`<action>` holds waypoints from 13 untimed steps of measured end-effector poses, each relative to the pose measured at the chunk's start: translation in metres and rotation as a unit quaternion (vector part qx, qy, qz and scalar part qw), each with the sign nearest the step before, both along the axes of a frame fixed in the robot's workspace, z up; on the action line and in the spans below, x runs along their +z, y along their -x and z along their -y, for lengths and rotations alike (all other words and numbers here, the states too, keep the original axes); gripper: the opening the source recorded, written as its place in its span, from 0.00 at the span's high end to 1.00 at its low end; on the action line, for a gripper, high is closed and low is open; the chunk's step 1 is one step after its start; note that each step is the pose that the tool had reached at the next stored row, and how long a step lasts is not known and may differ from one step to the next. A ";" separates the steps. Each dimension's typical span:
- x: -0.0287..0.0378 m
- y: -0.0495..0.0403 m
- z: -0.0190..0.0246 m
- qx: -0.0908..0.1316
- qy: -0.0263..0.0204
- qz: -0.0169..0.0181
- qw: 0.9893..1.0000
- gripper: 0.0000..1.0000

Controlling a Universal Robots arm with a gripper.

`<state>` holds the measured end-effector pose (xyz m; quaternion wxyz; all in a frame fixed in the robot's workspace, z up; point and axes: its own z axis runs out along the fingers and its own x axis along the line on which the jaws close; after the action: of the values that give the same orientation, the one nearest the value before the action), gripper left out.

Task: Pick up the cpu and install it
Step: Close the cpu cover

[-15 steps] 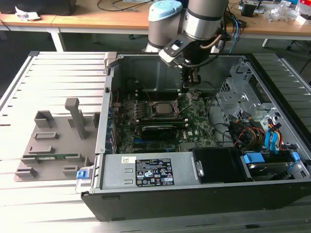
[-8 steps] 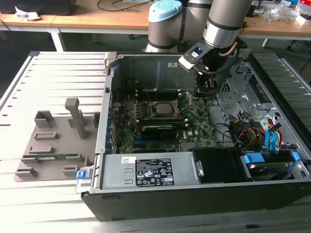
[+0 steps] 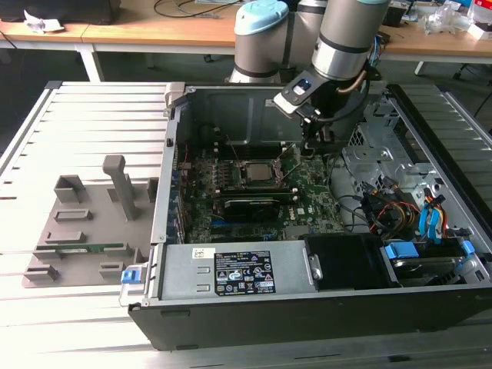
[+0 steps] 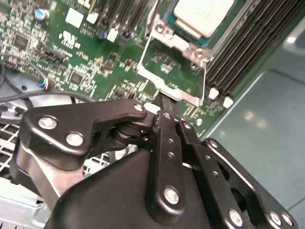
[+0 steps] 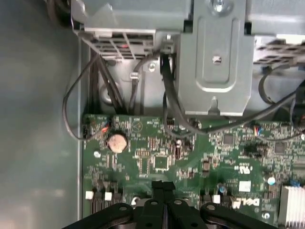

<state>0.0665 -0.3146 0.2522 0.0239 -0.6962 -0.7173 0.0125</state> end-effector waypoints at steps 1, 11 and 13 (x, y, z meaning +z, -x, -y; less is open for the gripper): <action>0.0000 0.0042 0.0000 0.000 0.000 0.000 1.000 0.89; -0.0012 0.0354 0.0000 0.000 0.000 0.000 1.000 0.89; -0.0036 0.0387 0.0000 0.000 0.000 0.000 1.000 0.89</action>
<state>0.0278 -0.3146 0.2487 0.0237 -0.6962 -0.7173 0.0124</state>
